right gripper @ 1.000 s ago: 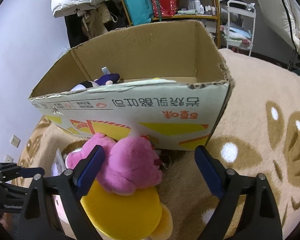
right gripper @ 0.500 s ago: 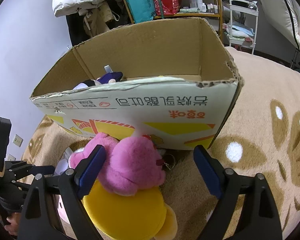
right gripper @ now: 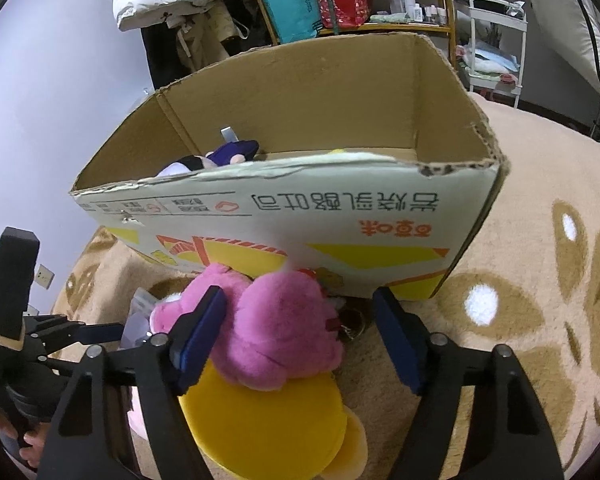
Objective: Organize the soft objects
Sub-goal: 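Close left tool on clear bag while right tool grips pink bear plush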
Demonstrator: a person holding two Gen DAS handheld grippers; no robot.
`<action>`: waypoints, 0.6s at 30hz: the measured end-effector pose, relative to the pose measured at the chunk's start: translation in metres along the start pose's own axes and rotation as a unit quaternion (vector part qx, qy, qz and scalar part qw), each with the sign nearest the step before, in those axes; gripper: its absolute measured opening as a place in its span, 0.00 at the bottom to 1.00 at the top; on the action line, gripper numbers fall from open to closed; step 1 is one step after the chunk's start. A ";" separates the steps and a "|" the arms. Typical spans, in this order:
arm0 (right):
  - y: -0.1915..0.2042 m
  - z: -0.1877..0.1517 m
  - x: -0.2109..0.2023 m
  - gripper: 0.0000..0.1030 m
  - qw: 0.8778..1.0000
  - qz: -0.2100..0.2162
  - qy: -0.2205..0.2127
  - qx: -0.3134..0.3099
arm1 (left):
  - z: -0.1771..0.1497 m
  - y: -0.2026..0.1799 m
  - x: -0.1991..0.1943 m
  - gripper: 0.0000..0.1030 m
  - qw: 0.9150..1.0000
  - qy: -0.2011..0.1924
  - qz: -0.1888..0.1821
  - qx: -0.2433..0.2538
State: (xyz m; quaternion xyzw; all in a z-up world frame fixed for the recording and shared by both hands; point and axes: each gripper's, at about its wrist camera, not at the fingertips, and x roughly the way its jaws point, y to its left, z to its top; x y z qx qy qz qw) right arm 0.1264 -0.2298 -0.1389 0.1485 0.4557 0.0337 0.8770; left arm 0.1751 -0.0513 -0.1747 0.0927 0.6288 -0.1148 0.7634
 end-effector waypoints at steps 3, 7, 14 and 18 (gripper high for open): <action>-0.001 -0.001 0.000 0.75 1.000 0.003 0.002 0.005 | 0.002 0.001 0.004 0.61 1.000 -0.003 0.003 -0.001; -0.001 -0.001 0.000 0.75 1.000 0.000 0.002 0.003 | -0.002 0.006 0.006 0.61 1.000 -0.010 0.005 -0.009; -0.001 -0.001 0.000 0.70 1.000 0.001 0.000 0.000 | -0.006 -0.002 0.007 0.55 1.000 -0.016 0.014 0.007; 0.001 -0.001 -0.001 0.65 1.000 -0.001 -0.003 -0.005 | -0.006 -0.001 0.007 0.53 1.000 -0.013 0.015 0.007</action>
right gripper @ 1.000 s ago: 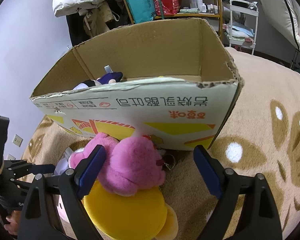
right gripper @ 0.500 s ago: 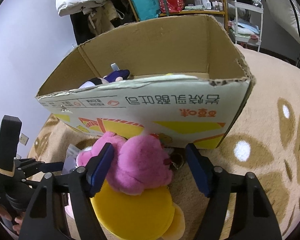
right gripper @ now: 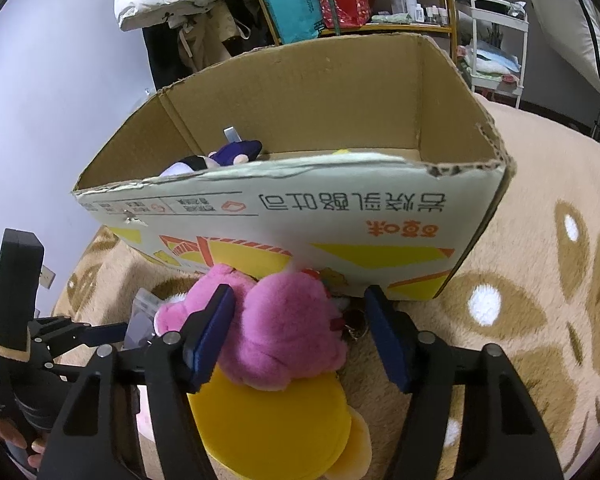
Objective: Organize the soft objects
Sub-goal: 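Close left tool on clear bag while right tool grips pink bear plush, then carry clear bag with left tool while right tool carries pink bear over box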
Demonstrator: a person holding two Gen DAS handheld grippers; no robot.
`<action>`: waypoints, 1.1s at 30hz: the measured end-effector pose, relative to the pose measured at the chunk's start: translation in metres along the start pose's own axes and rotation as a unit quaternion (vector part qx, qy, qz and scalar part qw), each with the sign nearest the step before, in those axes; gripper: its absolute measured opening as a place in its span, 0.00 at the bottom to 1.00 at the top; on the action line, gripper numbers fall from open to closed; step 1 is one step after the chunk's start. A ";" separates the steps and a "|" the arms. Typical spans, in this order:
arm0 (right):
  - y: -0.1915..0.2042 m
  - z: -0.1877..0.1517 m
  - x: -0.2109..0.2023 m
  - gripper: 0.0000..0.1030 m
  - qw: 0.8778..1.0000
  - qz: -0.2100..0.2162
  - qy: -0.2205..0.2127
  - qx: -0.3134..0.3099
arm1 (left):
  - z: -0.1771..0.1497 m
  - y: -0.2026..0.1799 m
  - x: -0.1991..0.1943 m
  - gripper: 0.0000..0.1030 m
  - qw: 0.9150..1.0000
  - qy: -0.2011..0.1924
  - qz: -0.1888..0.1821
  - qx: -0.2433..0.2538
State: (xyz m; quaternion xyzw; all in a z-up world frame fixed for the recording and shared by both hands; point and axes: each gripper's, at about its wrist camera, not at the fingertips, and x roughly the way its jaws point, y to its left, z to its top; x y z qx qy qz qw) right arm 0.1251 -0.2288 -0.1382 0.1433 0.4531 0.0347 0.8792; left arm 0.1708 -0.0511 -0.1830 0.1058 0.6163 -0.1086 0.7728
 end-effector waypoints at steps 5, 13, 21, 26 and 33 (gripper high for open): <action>0.002 0.001 0.000 0.52 1.000 0.018 0.004 0.004 | 0.000 -0.001 -0.006 0.44 1.000 -0.004 -0.007 0.003; 0.004 0.001 -0.004 0.40 1.000 0.012 -0.004 0.005 | -0.004 0.001 -0.014 0.43 1.000 -0.011 -0.003 0.000; 0.004 0.003 -0.010 0.38 1.000 0.015 -0.016 0.007 | -0.015 0.000 -0.034 0.43 0.999 -0.048 0.020 -0.005; 0.005 0.002 -0.015 0.38 1.000 0.011 -0.021 0.007 | -0.021 0.004 -0.052 0.43 0.996 -0.079 0.027 -0.019; 0.003 0.000 -0.034 0.37 0.999 0.006 -0.039 0.009 | -0.026 -0.001 -0.084 0.43 0.989 -0.143 0.038 -0.026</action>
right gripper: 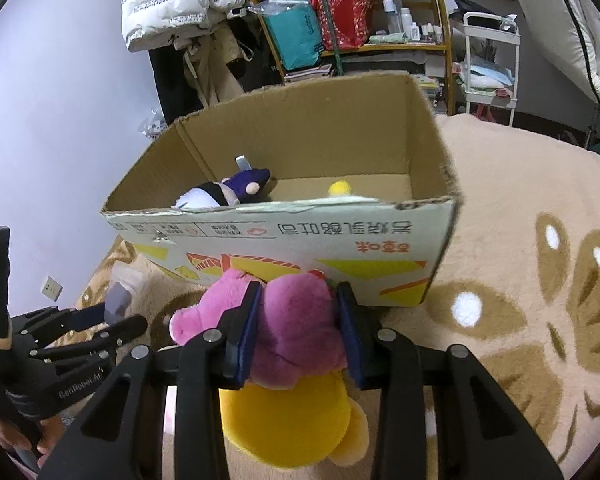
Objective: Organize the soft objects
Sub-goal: 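Carry clear bag with left tool while right tool carries pink bear over box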
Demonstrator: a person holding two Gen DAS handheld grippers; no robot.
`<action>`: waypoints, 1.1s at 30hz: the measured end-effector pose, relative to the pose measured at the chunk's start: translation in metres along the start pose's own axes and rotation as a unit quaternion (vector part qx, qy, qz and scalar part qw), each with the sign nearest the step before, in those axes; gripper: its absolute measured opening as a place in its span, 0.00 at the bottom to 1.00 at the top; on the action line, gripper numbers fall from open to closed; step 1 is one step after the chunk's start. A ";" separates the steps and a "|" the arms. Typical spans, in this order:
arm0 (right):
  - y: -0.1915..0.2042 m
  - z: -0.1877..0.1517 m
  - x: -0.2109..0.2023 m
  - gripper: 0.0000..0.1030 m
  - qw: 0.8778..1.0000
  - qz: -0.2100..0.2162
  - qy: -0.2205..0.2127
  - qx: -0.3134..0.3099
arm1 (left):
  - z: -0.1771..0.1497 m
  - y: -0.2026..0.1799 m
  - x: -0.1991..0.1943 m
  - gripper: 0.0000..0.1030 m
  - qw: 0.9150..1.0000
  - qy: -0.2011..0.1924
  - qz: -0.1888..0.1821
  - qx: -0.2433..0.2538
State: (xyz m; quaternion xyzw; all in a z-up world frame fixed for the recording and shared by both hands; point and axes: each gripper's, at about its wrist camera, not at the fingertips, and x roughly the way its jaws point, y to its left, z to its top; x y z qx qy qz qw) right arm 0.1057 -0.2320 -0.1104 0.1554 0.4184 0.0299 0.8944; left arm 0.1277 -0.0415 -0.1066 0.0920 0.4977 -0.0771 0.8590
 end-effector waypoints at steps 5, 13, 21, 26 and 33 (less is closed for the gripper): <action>0.006 0.002 -0.025 0.37 1.000 0.003 -0.026 -0.012 | 0.003 0.005 -0.018 0.43 0.999 -0.036 -0.008 -0.017; 0.015 0.009 -0.063 0.37 0.997 0.018 -0.068 -0.023 | 0.008 0.011 -0.060 0.43 0.991 -0.130 -0.007 -0.023; 0.018 0.032 -0.094 0.37 0.991 0.027 -0.126 -0.030 | 0.021 0.003 -0.089 0.43 0.979 -0.204 -0.004 -0.016; 0.020 0.050 -0.100 0.37 0.989 0.010 -0.140 -0.048 | 0.047 -0.006 -0.091 0.43 0.975 -0.223 0.007 0.006; 0.020 0.072 -0.093 0.37 0.985 0.000 -0.160 -0.068 | 0.079 -0.013 -0.086 0.43 0.972 -0.236 0.005 0.022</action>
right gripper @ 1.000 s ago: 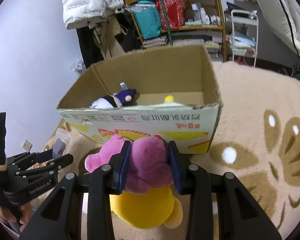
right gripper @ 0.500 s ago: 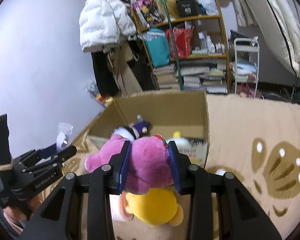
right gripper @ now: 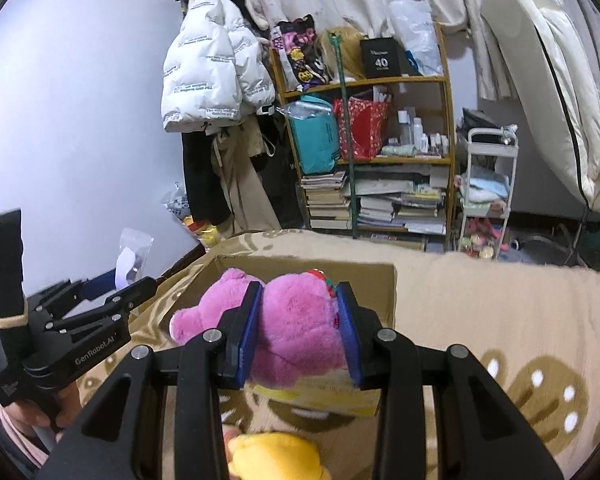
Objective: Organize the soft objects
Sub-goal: 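Carry clear bag with left tool while right tool carries pink bear over box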
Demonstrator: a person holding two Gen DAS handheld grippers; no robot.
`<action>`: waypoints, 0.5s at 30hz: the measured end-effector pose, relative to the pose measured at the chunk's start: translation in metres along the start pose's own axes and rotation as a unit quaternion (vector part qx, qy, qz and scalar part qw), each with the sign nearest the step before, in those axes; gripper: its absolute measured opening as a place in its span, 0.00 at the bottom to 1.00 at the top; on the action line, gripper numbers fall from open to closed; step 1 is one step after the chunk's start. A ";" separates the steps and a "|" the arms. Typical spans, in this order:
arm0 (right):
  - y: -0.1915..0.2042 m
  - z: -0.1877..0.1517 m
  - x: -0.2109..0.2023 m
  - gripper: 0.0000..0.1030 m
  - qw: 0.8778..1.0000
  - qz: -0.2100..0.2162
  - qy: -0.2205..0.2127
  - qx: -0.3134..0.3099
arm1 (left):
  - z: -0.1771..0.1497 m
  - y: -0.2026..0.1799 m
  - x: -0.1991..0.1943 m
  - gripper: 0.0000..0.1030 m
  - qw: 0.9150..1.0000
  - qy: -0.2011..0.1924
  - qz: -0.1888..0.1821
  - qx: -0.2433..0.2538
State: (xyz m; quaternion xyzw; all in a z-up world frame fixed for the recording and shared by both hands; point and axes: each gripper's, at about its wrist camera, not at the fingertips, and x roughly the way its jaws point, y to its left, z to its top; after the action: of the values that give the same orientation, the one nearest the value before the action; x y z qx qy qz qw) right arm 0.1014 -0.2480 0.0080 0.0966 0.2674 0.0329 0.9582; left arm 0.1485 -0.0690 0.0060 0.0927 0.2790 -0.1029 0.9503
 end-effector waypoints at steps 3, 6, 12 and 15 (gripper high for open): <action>0.003 0.003 0.006 0.38 1.000 -0.012 -0.018 -0.021 | 0.005 -0.008 0.010 0.43 1.000 -0.001 0.004 0.021; 0.001 0.002 0.015 0.38 1.000 -0.009 -0.026 -0.015 | 0.004 -0.010 0.020 0.43 1.000 0.007 -0.004 0.019; -0.012 -0.007 0.038 0.38 1.000 -0.013 -0.001 0.002 | -0.003 -0.020 0.037 0.43 0.999 0.026 -0.022 0.029; -0.017 -0.012 0.044 0.38 1.000 -0.017 0.008 0.011 | -0.008 -0.025 0.043 0.43 0.998 0.035 -0.033 0.038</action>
State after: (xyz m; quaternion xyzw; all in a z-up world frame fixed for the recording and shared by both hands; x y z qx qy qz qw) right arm 0.1331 -0.2576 -0.0277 0.1019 0.2772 0.0146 0.9553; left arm 0.1741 -0.0970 -0.0270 0.1228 0.3111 -0.1418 0.9317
